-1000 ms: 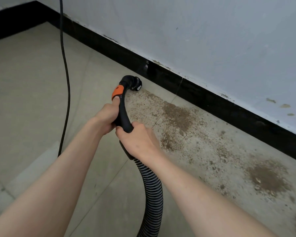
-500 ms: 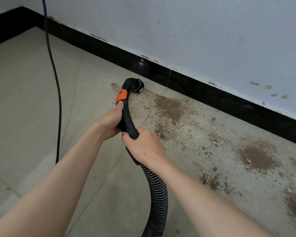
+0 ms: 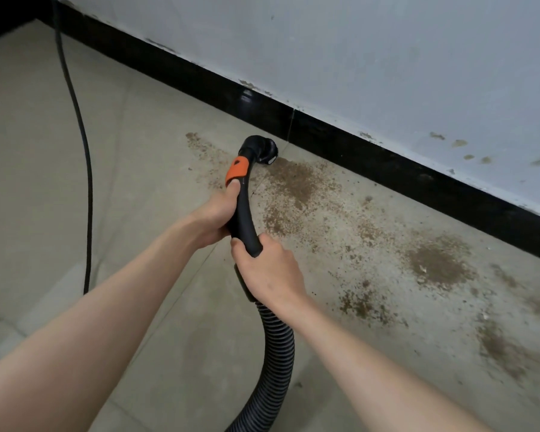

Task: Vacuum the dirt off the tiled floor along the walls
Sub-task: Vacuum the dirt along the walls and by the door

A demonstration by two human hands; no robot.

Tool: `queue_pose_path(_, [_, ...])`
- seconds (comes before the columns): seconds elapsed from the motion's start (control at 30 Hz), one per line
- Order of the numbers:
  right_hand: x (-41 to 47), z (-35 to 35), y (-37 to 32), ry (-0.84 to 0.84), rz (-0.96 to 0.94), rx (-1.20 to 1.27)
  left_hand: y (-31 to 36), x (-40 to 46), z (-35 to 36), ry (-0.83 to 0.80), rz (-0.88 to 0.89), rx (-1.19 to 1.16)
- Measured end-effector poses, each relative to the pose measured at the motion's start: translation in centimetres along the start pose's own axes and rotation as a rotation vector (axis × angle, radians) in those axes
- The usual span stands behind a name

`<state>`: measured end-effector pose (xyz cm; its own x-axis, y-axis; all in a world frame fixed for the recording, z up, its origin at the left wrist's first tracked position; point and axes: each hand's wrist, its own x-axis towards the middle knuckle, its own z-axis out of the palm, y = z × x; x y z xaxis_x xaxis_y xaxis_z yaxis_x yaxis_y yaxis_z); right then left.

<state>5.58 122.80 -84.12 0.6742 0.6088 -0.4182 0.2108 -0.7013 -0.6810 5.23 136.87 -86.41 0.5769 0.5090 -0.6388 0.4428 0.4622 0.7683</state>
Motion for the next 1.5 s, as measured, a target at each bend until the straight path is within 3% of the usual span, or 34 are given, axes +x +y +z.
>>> queue_pose_path(0.33, [-1.6,-2.7,3.7,0.057,0.044,0.027,-0.2,-1.7,5.1,-0.074,-0.064,0.065])
queue_pose_path(1.1, [-0.9,-7.2,7.0,0.073,0.008,0.0,0.3,-1.6,11.2,0.03,-0.036,0.088])
queue_pose_path(1.27, [-0.4,-6.9,5.1,0.073,-0.036,-0.022,1.8,-2.0,9.5,0.084,0.003,0.065])
queue_pose_path(1.5, [2.3,-3.1,-1.9,-0.06,-0.184,-0.102,3.6,-1.8,0.6,0.266,0.05,-0.109])
